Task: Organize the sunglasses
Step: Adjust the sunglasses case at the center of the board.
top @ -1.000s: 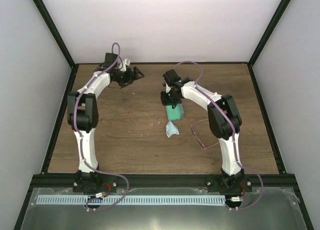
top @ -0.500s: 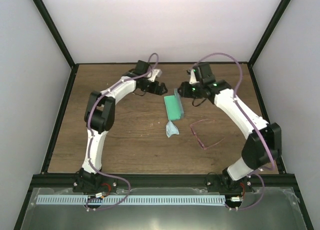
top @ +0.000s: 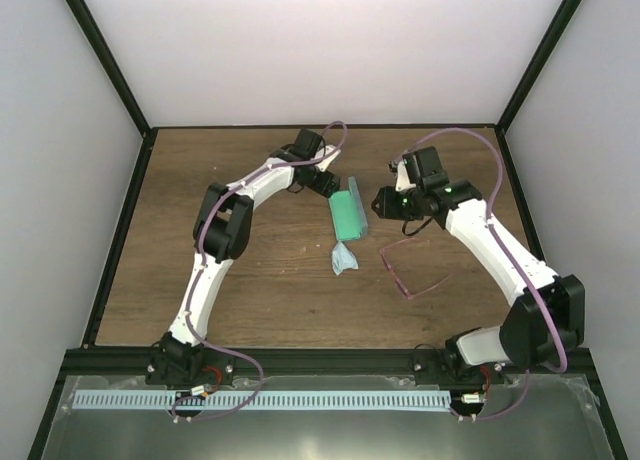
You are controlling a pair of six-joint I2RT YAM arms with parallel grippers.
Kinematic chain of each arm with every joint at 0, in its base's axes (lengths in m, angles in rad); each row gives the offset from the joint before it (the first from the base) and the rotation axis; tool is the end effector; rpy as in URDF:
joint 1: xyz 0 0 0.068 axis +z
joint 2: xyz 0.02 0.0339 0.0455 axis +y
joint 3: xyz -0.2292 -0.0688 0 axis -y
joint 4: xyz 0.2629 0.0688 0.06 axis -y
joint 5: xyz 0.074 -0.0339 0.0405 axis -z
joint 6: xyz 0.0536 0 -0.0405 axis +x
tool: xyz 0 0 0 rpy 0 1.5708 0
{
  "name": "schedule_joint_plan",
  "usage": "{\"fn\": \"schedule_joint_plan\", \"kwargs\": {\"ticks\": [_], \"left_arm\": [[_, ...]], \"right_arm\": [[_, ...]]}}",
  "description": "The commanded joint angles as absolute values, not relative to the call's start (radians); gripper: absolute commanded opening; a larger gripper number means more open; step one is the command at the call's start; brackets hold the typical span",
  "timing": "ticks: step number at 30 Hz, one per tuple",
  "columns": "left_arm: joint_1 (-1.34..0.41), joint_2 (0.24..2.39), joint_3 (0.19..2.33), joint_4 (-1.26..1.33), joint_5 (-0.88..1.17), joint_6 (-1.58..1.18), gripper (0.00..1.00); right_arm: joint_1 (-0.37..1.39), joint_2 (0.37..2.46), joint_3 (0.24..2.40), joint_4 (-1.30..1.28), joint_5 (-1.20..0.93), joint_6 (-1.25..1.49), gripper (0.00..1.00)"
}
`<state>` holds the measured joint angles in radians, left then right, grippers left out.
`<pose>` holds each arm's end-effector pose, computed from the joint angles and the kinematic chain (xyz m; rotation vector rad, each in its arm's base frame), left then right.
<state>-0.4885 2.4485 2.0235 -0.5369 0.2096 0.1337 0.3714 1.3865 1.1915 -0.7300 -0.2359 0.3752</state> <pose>0.4653 -0.2599 0.1025 0.8606 2.4011 -0.4053 0.2968 0.1291 0.2460 -0.0967 2.5606 0.5950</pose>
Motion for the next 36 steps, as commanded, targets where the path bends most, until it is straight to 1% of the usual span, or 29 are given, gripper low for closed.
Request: {"fn": "schedule_joint_plan", "kwargs": {"ticks": [1,2,4,9,12,14,15,19,21,24,26,29,31,32,34,36], "left_arm": [[-0.488,2.474,2.065,-0.538,0.222,0.194,0.78],[-0.488,2.477,2.064,-0.541,0.233,0.198,0.75],[-0.487,2.474,2.053,-0.551,0.276,0.206,0.73],[-0.486,2.435,1.998,-0.54,0.373,0.224,0.82],[-0.482,2.432,1.977,-0.537,0.383,0.239,0.82],[-0.48,2.44,1.967,-0.535,0.385,0.237,0.8],[-0.48,2.445,1.965,-0.535,0.381,0.233,0.78],[-0.479,2.459,1.944,-0.533,0.384,0.221,0.57],[-0.48,2.449,1.922,-0.526,0.393,0.213,0.48],[-0.481,2.414,1.867,-0.505,0.384,0.205,0.4],[-0.481,2.368,1.803,-0.48,0.356,0.194,0.37],[-0.482,2.298,1.699,-0.458,0.286,0.172,0.29],[-0.482,2.245,1.622,-0.437,0.219,0.124,0.19],[-0.481,2.221,1.585,-0.43,0.183,0.096,0.16],[-0.482,2.158,1.495,-0.398,0.167,0.054,0.14],[-0.482,2.1,1.415,-0.369,0.122,-0.014,0.09]], "right_arm": [[0.368,1.35,1.168,-0.756,-0.246,0.359,0.37],[0.369,1.346,1.166,-0.76,-0.245,0.36,0.37],[0.368,1.339,1.166,-0.767,-0.241,0.362,0.37],[0.367,1.338,1.167,-0.776,-0.241,0.37,0.37],[0.369,1.329,1.157,-0.77,-0.249,0.389,0.37],[0.368,1.317,1.146,-0.771,-0.25,0.398,0.37],[0.368,1.313,1.14,-0.772,-0.248,0.402,0.37],[0.368,1.302,1.131,-0.78,-0.236,0.414,0.37],[0.369,1.302,1.131,-0.781,-0.232,0.419,0.37],[0.369,1.302,1.125,-0.777,-0.23,0.425,0.37],[0.368,1.304,1.12,-0.772,-0.233,0.43,0.37],[0.368,1.305,1.103,-0.754,-0.238,0.438,0.37],[0.368,1.304,1.09,-0.74,-0.244,0.445,0.37],[0.368,1.306,1.085,-0.733,-0.249,0.448,0.37],[0.368,1.31,1.077,-0.719,-0.26,0.455,0.37],[0.368,1.314,1.071,-0.708,-0.27,0.461,0.37]]}}
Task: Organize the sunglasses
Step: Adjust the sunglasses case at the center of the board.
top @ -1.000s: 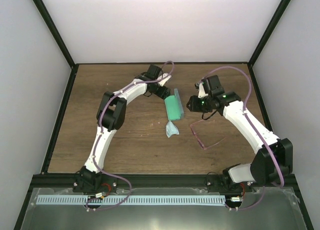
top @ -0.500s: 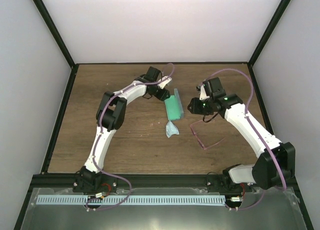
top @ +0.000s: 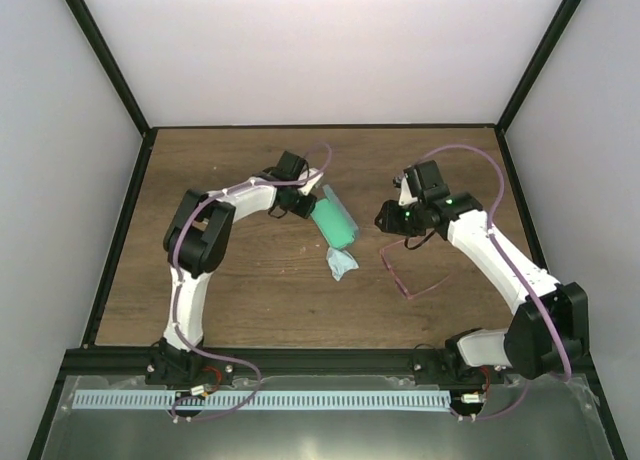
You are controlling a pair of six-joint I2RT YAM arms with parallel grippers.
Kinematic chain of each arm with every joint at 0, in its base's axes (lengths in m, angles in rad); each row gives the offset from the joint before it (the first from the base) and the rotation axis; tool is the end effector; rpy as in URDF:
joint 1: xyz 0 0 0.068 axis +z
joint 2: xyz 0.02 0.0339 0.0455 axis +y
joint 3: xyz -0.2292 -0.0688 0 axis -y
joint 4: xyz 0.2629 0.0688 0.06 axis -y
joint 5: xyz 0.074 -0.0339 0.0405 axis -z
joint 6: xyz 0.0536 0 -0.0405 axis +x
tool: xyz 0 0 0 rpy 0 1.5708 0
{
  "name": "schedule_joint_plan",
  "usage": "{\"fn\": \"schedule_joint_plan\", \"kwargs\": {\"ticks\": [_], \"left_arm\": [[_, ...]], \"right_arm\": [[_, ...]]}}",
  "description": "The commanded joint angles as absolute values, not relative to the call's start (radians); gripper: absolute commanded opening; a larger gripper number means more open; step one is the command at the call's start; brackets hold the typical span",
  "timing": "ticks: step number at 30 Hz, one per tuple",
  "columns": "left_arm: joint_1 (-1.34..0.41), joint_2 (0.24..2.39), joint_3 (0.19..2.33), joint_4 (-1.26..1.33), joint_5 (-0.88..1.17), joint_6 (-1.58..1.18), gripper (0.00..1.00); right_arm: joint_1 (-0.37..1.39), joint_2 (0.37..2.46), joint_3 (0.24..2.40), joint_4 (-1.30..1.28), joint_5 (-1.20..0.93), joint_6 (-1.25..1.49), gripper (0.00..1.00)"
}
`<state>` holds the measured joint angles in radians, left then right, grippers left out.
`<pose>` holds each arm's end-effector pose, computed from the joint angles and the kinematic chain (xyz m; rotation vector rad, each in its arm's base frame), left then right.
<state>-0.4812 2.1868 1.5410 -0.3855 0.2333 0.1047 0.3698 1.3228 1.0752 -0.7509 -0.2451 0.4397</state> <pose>0.4049 -0.2254 0.0820 0.8383 2.4851 -0.4374 0.2765 0.1211 0.2235 -0.0034 2.6472 0.6060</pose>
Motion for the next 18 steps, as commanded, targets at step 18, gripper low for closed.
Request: {"fn": "schedule_joint_plan", "kwargs": {"ticks": [18], "left_arm": [[-0.511,1.985,1.397,-0.502,-0.223,-0.784,0.04]], "right_arm": [[0.371,1.299,0.952,-0.637,-0.32,0.528,0.38]]}}
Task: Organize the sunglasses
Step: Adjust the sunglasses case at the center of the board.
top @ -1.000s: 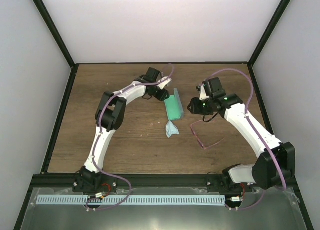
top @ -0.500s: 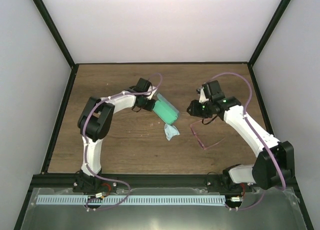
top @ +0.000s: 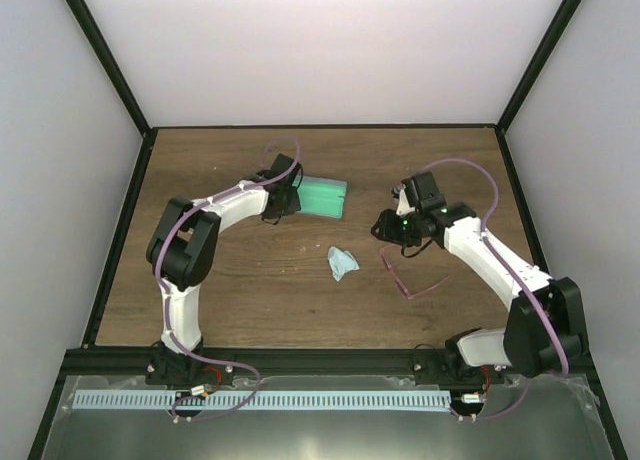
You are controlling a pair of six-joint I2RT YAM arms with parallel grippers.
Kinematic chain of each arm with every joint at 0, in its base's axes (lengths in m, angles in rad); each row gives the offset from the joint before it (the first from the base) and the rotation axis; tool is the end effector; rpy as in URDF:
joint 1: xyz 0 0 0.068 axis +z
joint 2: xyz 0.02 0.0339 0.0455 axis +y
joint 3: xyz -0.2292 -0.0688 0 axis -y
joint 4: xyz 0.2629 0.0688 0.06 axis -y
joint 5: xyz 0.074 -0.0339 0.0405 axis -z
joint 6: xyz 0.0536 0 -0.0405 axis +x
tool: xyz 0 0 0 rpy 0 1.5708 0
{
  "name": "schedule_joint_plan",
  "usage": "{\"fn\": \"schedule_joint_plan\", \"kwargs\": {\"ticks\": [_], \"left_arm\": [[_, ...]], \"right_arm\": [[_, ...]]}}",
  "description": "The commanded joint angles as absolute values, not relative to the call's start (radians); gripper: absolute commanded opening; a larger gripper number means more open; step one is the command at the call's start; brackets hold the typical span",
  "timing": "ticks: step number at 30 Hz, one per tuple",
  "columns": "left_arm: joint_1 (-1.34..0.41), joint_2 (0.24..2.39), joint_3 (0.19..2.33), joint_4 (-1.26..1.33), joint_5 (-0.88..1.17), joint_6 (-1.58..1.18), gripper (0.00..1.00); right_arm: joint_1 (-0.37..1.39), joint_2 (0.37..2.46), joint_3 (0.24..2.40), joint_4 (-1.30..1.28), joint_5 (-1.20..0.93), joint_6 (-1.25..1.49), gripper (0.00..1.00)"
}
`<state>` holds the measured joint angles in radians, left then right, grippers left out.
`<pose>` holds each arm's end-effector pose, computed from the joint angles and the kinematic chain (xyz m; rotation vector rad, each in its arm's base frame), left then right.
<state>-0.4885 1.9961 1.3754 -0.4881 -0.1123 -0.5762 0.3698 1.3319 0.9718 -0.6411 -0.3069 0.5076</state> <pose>0.3737 -0.1918 0.1043 -0.1530 2.6773 -0.1902 0.2742 0.1237 0.1944 0.0631 2.6689 0.7051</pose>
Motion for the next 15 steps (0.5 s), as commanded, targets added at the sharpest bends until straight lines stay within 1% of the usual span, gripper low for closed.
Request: {"fn": "schedule_joint_plan", "kwargs": {"ticks": [1,6,8,10,12,13,15], "left_arm": [[-0.513,1.982,1.389,-0.505,-0.241,-0.833,0.04],[-0.517,1.991,1.371,-0.502,-0.244,-0.914,0.04],[-0.518,1.998,1.37,-0.51,-0.252,-0.928,0.06],[-0.518,2.003,1.365,-0.506,-0.245,-0.925,0.16],[-0.518,2.001,1.357,-0.498,-0.233,-0.911,0.3],[-0.518,2.001,1.355,-0.496,-0.229,-0.902,0.35],[-0.518,1.999,1.353,-0.497,-0.22,-0.879,0.41]], "right_arm": [[0.372,1.293,0.948,-0.646,-0.315,0.527,0.38],[0.372,1.261,0.954,-0.722,-0.242,0.517,0.4],[0.372,1.247,0.954,-0.735,-0.231,0.514,0.4],[0.372,1.234,0.953,-0.744,-0.234,0.515,0.42],[0.372,1.223,0.95,-0.749,-0.237,0.511,0.45],[0.372,1.219,0.947,-0.752,-0.236,0.511,0.46],[0.373,1.217,0.94,-0.758,-0.23,0.506,0.46]]}}
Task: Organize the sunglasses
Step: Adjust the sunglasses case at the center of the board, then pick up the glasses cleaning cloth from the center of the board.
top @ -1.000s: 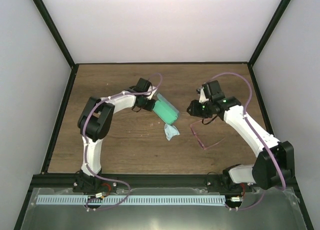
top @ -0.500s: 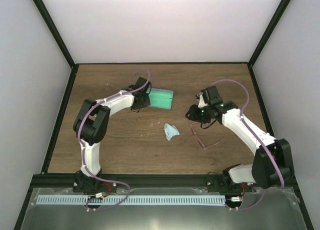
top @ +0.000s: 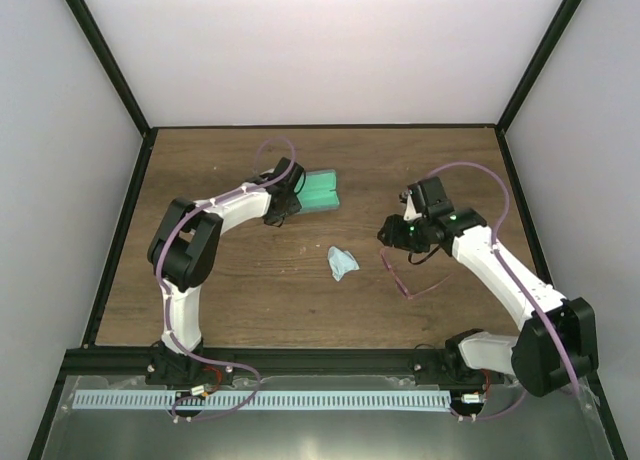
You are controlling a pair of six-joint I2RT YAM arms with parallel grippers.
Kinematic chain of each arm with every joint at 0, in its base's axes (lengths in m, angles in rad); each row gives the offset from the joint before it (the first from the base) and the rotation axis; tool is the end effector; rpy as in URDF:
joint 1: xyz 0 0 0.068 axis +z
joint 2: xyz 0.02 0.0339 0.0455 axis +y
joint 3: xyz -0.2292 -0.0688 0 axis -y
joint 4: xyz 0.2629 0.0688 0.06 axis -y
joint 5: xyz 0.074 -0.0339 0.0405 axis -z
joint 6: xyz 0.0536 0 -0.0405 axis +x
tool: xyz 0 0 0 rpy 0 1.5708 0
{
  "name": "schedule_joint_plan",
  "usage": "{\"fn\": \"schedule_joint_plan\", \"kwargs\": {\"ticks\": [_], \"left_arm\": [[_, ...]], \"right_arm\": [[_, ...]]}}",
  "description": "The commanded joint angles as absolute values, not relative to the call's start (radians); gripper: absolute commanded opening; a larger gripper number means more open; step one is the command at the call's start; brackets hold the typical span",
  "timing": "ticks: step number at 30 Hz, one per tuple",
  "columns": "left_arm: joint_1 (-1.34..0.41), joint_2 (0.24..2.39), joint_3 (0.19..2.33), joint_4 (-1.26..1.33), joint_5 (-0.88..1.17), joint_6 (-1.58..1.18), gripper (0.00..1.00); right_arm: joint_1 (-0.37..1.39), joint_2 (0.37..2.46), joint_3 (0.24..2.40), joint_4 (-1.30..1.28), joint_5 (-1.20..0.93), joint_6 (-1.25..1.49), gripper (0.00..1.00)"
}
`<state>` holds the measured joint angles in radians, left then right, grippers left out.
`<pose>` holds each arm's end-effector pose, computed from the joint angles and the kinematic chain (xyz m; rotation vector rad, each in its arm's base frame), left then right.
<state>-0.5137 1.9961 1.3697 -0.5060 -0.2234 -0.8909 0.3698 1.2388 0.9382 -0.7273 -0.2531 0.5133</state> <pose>0.3684 -0.1942 0.1024 -0.5643 2.6017 -0.1551 0.2555 0.1134 0.2019 0.0978 2.6880 0.6289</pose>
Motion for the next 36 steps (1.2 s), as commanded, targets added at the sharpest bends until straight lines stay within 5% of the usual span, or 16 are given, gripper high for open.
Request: {"fn": "schedule_joint_plan", "kwargs": {"ticks": [1,20,25,28,36], "left_arm": [[-0.518,1.997,1.351,-0.499,-0.219,-0.868,0.43],[-0.531,1.436,1.038,-0.525,-0.294,-0.721,0.52],[-0.532,1.302,0.924,-0.531,-0.305,-0.712,0.78],[-0.532,1.239,0.864,-0.538,-0.294,-0.722,0.84],[-0.532,1.157,0.778,-0.54,-0.285,-0.715,0.83]], "right_arm": [[0.373,1.22,0.939,-0.762,-0.227,0.503,0.46],[0.748,1.579,0.987,-0.614,-0.051,0.592,0.41],[0.749,1.653,0.997,-0.563,-0.031,0.595,0.35],[0.749,1.695,1.003,-0.533,-0.044,0.592,0.32],[0.753,1.729,1.033,-0.509,-0.067,0.601,0.01]]}}
